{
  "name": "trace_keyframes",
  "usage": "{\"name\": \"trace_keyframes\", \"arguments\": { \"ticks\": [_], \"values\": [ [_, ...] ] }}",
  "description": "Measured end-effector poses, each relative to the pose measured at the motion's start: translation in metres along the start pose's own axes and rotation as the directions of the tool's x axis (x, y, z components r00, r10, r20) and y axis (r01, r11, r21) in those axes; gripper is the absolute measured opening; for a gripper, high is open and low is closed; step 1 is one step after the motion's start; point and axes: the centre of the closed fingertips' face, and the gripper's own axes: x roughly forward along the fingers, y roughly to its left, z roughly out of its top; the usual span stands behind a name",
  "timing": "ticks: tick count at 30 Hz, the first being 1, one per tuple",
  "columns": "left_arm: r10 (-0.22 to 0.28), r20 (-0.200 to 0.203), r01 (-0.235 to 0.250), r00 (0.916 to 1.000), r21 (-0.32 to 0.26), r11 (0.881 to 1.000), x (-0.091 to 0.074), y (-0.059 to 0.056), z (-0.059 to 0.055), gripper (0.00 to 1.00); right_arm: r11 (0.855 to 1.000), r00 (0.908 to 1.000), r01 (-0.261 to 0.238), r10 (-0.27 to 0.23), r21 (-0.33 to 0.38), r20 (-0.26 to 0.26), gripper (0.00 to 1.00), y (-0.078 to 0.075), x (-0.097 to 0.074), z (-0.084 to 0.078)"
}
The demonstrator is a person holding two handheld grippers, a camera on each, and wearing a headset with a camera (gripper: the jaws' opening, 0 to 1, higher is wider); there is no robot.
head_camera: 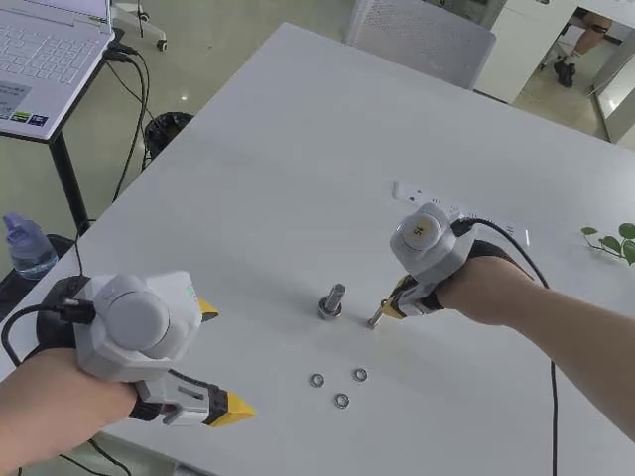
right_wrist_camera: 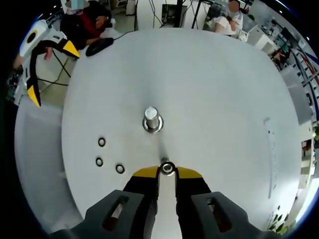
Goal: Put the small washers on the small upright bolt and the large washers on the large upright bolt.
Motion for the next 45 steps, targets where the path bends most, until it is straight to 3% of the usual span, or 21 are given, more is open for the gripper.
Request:
{"name": "trace_keyframes", "arguments": {
  "ticks": [21, 37, 40, 45],
  "values": [
    [0.004, -0.006, -0.004, 1.0000, -0.016, 1.000, 0.000, 0.002, -0.007, 0.74, 1.000, 0.9996, -0.017, 0.017, -0.013, -0.025, 0.12, 0.002, 0.021, -0.004],
    [0.018, 0.036, -0.017, 0.9992, -0.030, 0.999, 0.000, 0.006, 0.003, 0.76, 0.999, 0.9990, -0.030, 0.029, -0.019, -0.035, 0.12, 0.007, 0.040, -0.012],
    [0.025, 0.086, -0.020, 0.9960, -0.055, 0.998, -0.001, 0.009, 0.012, 0.79, 0.999, 0.9988, -0.034, 0.033, -0.015, -0.037, 0.12, 0.007, 0.042, -0.011],
    [0.028, 0.077, -0.024, 0.9966, -0.054, 0.998, 0.000, 0.010, 0.012, 0.83, 0.999, 0.9984, -0.039, 0.038, -0.022, -0.043, 0.12, 0.009, 0.048, -0.011]
  ]
}}
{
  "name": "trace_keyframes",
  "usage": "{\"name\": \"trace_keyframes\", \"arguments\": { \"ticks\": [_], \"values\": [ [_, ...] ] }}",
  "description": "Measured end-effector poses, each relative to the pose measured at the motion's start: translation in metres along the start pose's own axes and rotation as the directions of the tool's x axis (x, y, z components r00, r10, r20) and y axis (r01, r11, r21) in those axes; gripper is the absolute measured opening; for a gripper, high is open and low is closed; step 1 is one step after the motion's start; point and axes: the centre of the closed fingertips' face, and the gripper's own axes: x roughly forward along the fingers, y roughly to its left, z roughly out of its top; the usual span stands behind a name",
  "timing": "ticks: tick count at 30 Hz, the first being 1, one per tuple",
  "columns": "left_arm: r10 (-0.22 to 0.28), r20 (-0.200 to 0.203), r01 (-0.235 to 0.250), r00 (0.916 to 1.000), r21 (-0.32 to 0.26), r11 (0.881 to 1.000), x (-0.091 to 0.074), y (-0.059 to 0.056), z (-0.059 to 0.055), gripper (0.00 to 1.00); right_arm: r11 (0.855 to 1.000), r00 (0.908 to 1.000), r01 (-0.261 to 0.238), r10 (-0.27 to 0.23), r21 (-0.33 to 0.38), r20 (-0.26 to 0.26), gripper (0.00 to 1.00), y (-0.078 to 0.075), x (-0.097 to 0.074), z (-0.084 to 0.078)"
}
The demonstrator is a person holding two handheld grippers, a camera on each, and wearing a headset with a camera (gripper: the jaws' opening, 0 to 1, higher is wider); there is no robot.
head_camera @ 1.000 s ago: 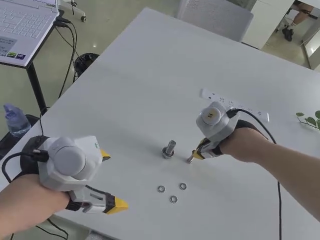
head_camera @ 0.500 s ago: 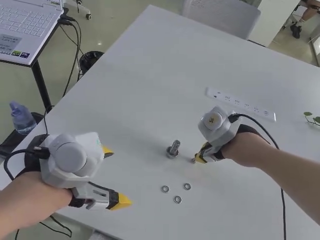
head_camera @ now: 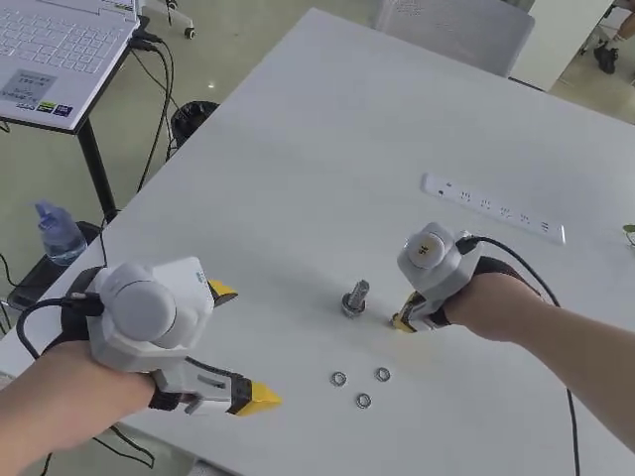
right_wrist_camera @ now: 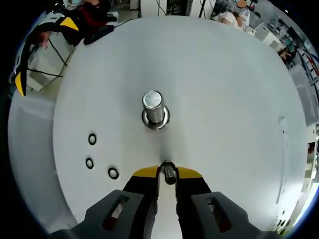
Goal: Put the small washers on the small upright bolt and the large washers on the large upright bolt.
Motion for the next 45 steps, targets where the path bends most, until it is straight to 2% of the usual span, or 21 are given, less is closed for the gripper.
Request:
{"name": "trace_keyframes", "arguments": {
  "ticks": [7, 11, 17, 36, 38, 41, 45],
  "values": [
    [-0.013, -0.010, 0.013, 0.9999, 0.001, 1.000, 0.0023, -0.0018, -0.0031, 0.90, 1.000, 0.9999, -0.009, 0.009, -0.008, -0.006, 0.13, 0.0015, 0.0037, -0.0006],
    [-0.019, -0.033, 0.019, 0.9993, 0.014, 1.000, 0.0034, -0.0029, -0.0072, 0.92, 1.000, 0.9999, -0.009, 0.009, -0.017, -0.012, 0.13, 0.0013, 0.0057, -0.0008],
    [-0.034, -0.034, 0.034, 0.9988, 0.007, 0.999, 0.0062, -0.0054, -0.0096, 0.98, 1.000, 0.9999, -0.011, 0.011, -0.010, -0.006, 0.13, 0.0010, 0.0050, 0.0002],
    [-0.042, -0.038, 0.042, 0.9984, 0.011, 0.999, 0.0074, -0.0092, -0.0082, 0.92, 1.000, 0.9998, -0.017, 0.017, -0.013, 0.005, 0.14, 0.0026, 0.0055, 0.0002],
    [-0.039, -0.036, 0.040, 0.9986, 0.011, 0.999, 0.0072, -0.0092, -0.0075, 0.92, 1.000, 0.9998, -0.017, 0.017, -0.017, 0.006, 0.15, 0.0022, 0.0056, -0.0001],
    [-0.037, -0.037, 0.038, 0.9986, 0.010, 0.999, 0.0064, -0.0098, -0.0082, 0.92, 0.999, 0.9998, -0.016, 0.016, -0.041, 0.011, 0.23, 0.0022, 0.0054, 0.0003],
    [-0.029, -0.032, 0.030, 0.9990, 0.021, 0.999, 0.0052, -0.0096, -0.0077, 0.92, 0.999, 0.9996, -0.025, 0.026, -0.035, 0.015, 0.24, 0.0026, 0.0032, 0.0003]
  ]
}}
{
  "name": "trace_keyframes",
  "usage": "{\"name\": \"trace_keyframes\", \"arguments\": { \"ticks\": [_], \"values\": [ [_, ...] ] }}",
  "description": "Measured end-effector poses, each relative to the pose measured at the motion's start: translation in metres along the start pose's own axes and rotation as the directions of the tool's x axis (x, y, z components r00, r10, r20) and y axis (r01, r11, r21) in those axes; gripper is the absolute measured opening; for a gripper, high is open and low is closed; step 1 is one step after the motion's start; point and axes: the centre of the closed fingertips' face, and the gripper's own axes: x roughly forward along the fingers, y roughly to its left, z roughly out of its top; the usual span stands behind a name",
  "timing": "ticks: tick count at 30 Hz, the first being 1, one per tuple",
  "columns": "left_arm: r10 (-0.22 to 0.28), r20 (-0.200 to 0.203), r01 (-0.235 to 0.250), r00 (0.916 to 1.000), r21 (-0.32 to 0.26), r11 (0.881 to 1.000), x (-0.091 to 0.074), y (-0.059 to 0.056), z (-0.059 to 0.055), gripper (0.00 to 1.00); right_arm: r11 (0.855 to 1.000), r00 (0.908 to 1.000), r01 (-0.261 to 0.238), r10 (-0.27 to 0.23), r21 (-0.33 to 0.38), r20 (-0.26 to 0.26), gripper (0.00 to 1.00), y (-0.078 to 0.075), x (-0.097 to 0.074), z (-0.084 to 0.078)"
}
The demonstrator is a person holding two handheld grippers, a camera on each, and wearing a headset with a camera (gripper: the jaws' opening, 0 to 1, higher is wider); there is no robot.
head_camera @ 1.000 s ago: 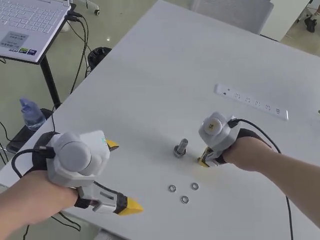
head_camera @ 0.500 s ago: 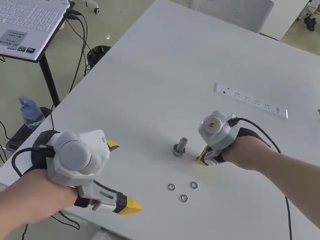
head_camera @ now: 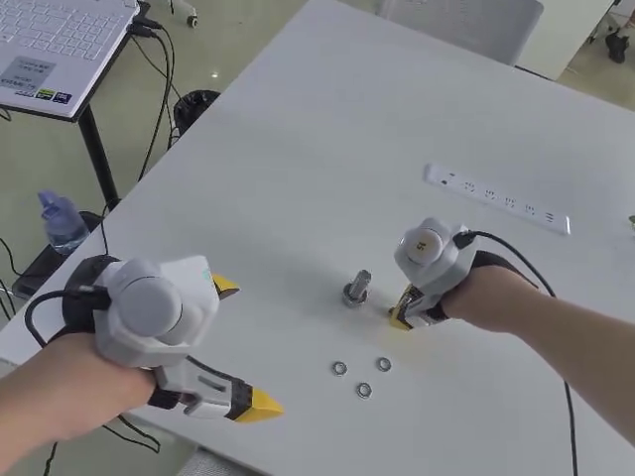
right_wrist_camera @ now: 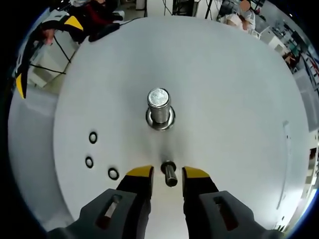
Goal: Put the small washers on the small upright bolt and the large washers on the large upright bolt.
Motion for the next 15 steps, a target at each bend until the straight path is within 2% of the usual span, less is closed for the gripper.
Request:
{"name": "trace_keyframes", "arguments": {
  "ticks": [3, 8, 10, 15],
  "values": [
    [0.008, 0.012, -0.008, 0.9999, -0.006, 1.000, -0.002, 0.001, 0.003, 0.92, 1.000, 0.9999, -0.005, 0.005, 0.002, 0.016, 0.26, 0.001, -0.004, 0.002],
    [0.006, -0.003, -0.006, 1.0000, 0.003, 1.000, -0.001, 0.000, 0.002, 0.92, 1.000, 0.9997, -0.002, 0.002, 0.001, 0.025, 0.26, -0.001, -0.012, 0.002],
    [0.005, 0.005, -0.005, 1.0000, -0.006, 1.000, -0.001, -0.001, 0.004, 0.93, 1.000, 0.9995, 0.000, 0.000, 0.005, 0.032, 0.26, -0.001, -0.016, 0.003],
    [-0.004, -0.004, 0.004, 1.0000, 0.010, 1.000, -0.001, -0.006, 0.003, 0.92, 1.000, 0.9990, 0.010, -0.010, 0.005, 0.044, 0.26, 0.001, -0.029, 0.007]
  ]
}}
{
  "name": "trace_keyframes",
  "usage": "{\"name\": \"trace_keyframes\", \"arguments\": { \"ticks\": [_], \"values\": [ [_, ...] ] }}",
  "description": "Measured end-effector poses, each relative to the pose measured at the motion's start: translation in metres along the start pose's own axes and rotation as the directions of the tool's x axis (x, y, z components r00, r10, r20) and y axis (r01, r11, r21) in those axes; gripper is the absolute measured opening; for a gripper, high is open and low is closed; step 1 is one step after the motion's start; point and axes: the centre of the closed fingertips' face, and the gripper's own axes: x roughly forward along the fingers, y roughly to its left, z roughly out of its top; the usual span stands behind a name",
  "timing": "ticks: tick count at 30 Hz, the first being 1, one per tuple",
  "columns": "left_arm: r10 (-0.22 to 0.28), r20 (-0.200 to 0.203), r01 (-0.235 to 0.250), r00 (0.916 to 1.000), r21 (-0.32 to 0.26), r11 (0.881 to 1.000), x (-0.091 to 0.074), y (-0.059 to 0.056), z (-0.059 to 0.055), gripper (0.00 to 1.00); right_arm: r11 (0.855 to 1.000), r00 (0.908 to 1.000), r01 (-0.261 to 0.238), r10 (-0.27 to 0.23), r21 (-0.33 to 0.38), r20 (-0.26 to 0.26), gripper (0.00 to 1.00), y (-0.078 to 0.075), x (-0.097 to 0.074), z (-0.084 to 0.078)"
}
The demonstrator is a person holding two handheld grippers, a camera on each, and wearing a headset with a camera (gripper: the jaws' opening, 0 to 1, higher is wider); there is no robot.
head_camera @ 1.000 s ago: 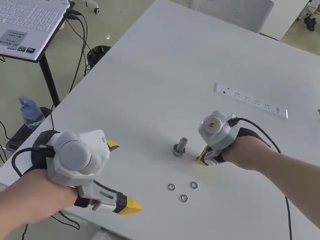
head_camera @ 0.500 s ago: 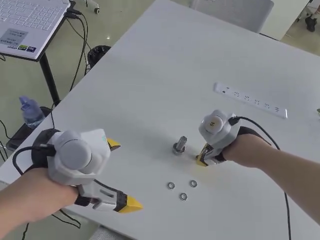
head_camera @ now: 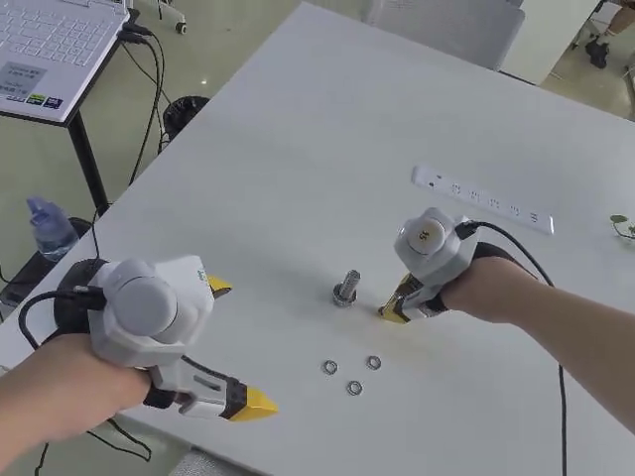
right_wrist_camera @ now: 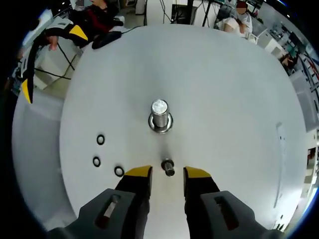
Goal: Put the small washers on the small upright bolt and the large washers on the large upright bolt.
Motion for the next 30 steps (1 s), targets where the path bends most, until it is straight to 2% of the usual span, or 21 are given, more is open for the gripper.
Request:
{"name": "trace_keyframes", "arguments": {
  "ticks": [5, 9, 13, 17, 20, 23, 30],
  "values": [
    [-0.001, -0.023, 0.001, 0.9997, 0.016, 1.000, -0.003, -0.003, -0.003, 0.92, 1.000, 0.9998, 0.008, -0.008, 0.002, 0.016, 0.28, 0.002, -0.012, 0.003],
    [0.008, -0.004, -0.008, 1.0000, 0.012, 1.000, -0.010, -0.001, 0.004, 0.91, 1.000, 0.9995, 0.007, -0.007, 0.005, 0.031, 0.28, 0.006, -0.023, 0.007],
    [0.015, -0.003, -0.015, 0.9999, 0.021, 1.000, -0.012, -0.003, 0.007, 0.91, 1.000, 0.9995, -0.008, 0.008, 0.000, 0.031, 0.28, 0.014, -0.030, 0.009],
    [0.016, -0.008, -0.016, 0.9998, 0.033, 0.999, -0.015, -0.005, 0.007, 0.89, 1.000, 0.9994, -0.002, 0.002, -0.001, 0.034, 0.28, 0.018, -0.033, 0.009],
    [0.010, 0.013, -0.010, 0.9999, 0.013, 1.000, -0.018, -0.008, 0.010, 0.88, 1.000, 0.9991, -0.006, 0.006, -0.009, 0.042, 0.28, 0.025, -0.037, 0.011],
    [0.010, -0.003, -0.010, 0.9999, 0.021, 1.000, -0.017, -0.010, 0.006, 0.87, 1.000, 0.9990, -0.009, 0.010, -0.020, 0.044, 0.28, 0.032, -0.038, 0.012],
    [-0.002, -0.006, 0.003, 1.0000, 0.014, 1.000, -0.017, -0.018, 0.003, 0.87, 0.999, 0.9992, -0.012, 0.014, -0.052, 0.037, 0.28, 0.050, -0.038, 0.008]
  ]
}}
